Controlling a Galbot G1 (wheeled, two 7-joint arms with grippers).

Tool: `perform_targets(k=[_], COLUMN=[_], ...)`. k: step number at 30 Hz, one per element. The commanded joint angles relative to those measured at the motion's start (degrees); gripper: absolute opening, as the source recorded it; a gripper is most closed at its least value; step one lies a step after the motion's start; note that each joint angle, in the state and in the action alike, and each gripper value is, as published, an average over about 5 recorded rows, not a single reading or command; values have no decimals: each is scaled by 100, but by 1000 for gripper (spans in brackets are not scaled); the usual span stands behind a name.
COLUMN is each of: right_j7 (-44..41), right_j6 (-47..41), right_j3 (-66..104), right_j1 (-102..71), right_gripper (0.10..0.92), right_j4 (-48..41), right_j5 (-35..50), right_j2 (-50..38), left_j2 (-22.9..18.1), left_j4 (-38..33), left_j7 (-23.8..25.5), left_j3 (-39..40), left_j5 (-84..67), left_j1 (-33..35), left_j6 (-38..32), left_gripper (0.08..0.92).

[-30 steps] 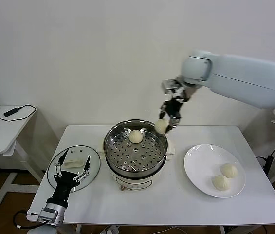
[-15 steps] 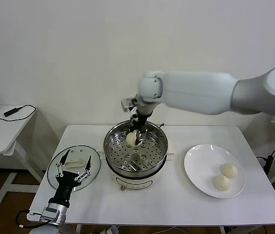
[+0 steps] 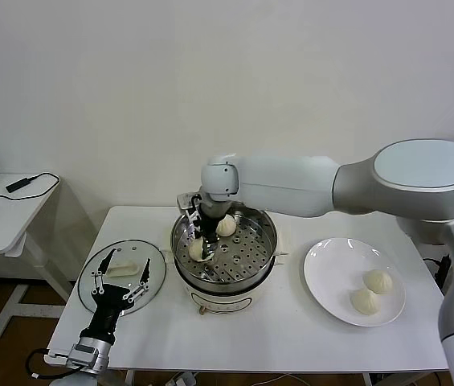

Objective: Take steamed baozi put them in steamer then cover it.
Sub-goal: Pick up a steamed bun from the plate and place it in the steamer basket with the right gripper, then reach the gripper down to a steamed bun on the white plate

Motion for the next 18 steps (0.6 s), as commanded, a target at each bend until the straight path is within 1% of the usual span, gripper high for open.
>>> perform_targets(k=[1,3,8,10,12,18], right_j7=[167,226,304,240,155,-206], right_j6=[-36,-38,-70,-73,-70,64], right_j3=[23,22,62,108,161,517], right_j1=[-214,-211,-108,6,156,753], right_gripper=[630,666,792,814,820,823], right_j4=[-100,-107,3,123,305,1185], right_j5=[-6,16,29,-7,-62,-358], right_j2=[148,162,61,-90,-319,-1413], left_j2=[0,3,-1,-3,-7,-16], left_j4=[3,-2,-21,-35,-52,-67], left_j7=[-1,-2,-2,-2,-3,-2], left_j3=[-5,-20,-41,-39,-33,1], left_j5=[0,-3,-9,-8,-8,-3], left_j1=[10,15,26,28,26,7], left_j6=[-12,-19,-24,-18,-7,17], left_gripper=[823,823,823,823,823,823])
